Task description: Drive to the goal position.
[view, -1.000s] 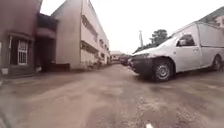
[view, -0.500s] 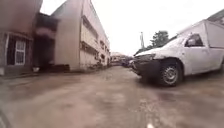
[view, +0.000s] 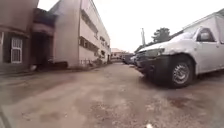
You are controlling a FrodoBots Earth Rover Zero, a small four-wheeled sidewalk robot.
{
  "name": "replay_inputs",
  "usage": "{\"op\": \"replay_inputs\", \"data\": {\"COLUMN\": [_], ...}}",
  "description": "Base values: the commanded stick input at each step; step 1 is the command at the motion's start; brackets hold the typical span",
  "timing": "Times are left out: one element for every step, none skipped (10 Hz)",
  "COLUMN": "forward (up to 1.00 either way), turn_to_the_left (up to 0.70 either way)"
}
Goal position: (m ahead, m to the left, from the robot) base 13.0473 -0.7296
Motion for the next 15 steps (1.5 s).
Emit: {"op": "replay_inputs", "data": {"forward": [0.85, 0.85, 0.85, 0.85, 0.85, 0.85, 0.85, 0.85, 0.85, 0.85, 0.85, 0.85, 0.85, 0.85, 0.85], "turn_to_the_left": [0.00, 0.00, 0.00, 0.00, 0.00, 0.00, 0.00, 0.00, 0.00, 0.00, 0.00, 0.00, 0.00, 0.00, 0.00]}}
